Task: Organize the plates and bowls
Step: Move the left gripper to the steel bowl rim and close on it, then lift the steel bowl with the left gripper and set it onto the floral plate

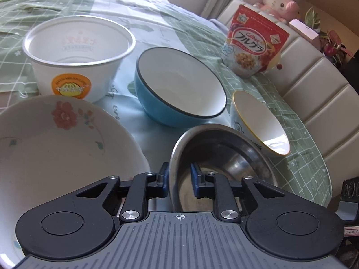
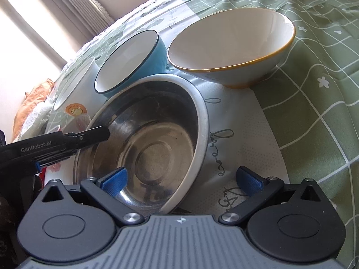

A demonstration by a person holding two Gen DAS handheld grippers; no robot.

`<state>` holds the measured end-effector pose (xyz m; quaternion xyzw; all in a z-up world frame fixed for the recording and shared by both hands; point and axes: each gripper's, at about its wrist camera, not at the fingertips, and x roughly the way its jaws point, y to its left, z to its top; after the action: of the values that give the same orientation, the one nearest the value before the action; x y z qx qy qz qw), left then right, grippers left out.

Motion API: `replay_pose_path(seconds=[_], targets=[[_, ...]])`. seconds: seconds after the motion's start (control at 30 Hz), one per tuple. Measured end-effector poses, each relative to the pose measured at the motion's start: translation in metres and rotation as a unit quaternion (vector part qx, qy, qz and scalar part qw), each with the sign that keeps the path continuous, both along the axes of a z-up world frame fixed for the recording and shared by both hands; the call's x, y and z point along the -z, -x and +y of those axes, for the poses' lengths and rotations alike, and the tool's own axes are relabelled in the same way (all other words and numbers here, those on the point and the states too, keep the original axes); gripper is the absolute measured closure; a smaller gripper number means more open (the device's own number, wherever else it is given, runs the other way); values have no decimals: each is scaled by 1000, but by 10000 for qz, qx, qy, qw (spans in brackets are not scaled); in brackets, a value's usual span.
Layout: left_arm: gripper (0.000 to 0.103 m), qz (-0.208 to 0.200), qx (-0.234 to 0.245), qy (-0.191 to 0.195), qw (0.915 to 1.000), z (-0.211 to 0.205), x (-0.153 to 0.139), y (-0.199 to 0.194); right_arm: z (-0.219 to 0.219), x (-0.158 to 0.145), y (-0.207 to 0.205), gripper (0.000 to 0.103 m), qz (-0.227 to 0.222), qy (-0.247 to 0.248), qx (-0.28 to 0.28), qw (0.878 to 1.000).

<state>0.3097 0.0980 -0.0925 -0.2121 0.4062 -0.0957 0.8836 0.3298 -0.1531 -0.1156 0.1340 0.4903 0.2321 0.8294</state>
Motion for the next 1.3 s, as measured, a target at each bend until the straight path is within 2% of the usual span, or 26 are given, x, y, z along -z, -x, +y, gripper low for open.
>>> replay_pose_path(seconds=[0.1, 0.17, 0.2, 0.3, 0.4, 0.53, 0.7, 0.77, 0.93, 1.13, 1.3], targets=[[76, -40, 36, -26, 10000, -4, -2, 4, 10, -3, 5, 0, -251, 381, -291, 9985], [76, -35, 33, -44, 10000, -6, -3, 6, 7, -9, 7, 4, -442, 319, -127, 9984], [76, -44, 52, -89, 9999, -8, -3, 7, 3, -12, 6, 10, -559, 270, 9, 9981], [77, -61, 157, -273, 9995, -16, -1, 9, -4, -18, -1, 15, -722, 243, 369, 9964], [81, 74, 188, -225, 9995, -19, 6, 4, -2, -13, -11, 34, -529, 356, 424, 9971], [82, 59, 219, -268, 9994, -24, 9, 4, 5, -15, -7, 56, -715, 691, 471, 9939], [83, 49, 148, -194, 9997, -21, 1, 15, 13, -34, 4, 57, -879, 664, 517, 9926], [83, -107, 123, -231, 9996, -16, -9, 26, 19, -47, 12, 57, -1057, 635, 434, 9914], [83, -479, -414, -137, 9979, 24, -34, 60, 57, -72, 23, 57, -1411, 549, -69, 9884], [83, -397, -1193, -106, 9920, 79, -33, 88, 124, -71, 25, 57, -1382, 634, -643, 9863], [83, -218, -1503, -170, 9883, 102, -18, 95, 163, -61, 28, 57, -1235, 934, -863, 9842]])
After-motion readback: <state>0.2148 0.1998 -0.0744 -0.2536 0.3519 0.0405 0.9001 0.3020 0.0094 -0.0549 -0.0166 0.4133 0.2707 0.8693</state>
